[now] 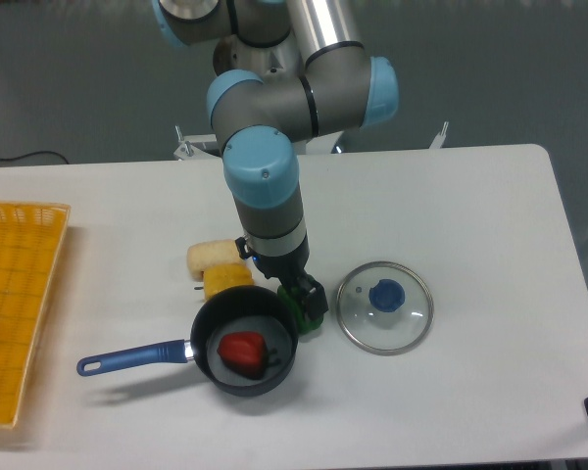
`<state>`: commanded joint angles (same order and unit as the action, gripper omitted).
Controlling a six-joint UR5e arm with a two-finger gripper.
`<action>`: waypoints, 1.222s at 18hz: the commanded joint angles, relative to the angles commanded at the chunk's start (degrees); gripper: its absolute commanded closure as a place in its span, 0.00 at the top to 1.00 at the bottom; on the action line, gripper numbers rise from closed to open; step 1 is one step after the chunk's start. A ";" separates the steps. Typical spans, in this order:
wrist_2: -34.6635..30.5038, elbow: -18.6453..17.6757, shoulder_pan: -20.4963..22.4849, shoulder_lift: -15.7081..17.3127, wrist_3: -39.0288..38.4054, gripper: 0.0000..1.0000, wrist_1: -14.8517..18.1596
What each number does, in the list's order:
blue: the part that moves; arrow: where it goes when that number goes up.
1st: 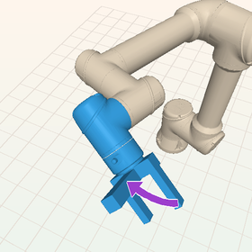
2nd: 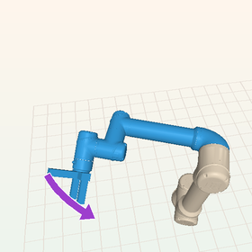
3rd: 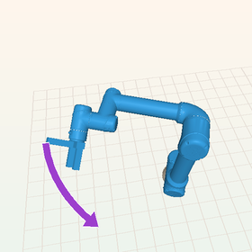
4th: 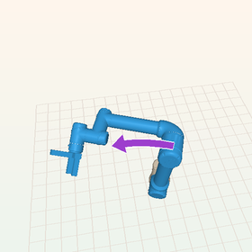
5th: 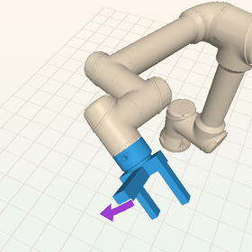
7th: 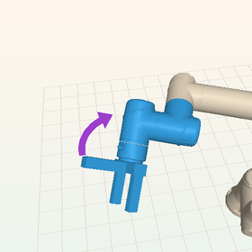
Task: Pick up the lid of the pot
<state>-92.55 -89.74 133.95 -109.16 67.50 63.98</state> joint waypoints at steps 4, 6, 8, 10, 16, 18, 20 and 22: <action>0.70 0.00 0.00 0.00 0.00 1.00 -0.09; 0.53 -0.17 -0.17 -0.09 -0.26 1.00 0.00; 0.53 -1.66 -0.09 -0.09 -0.61 1.00 -0.61; 0.44 -2.02 0.17 0.00 -2.19 1.00 -0.62; 0.70 -3.08 3.77 0.62 -3.25 1.00 -0.18; 0.53 -3.34 4.83 0.53 -3.08 1.00 -0.09; 0.70 -4.04 6.58 0.53 -2.55 1.00 -0.26; 0.62 -4.13 7.55 0.18 -0.45 1.00 -0.35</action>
<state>-91.93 -93.87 141.50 -108.98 67.05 63.63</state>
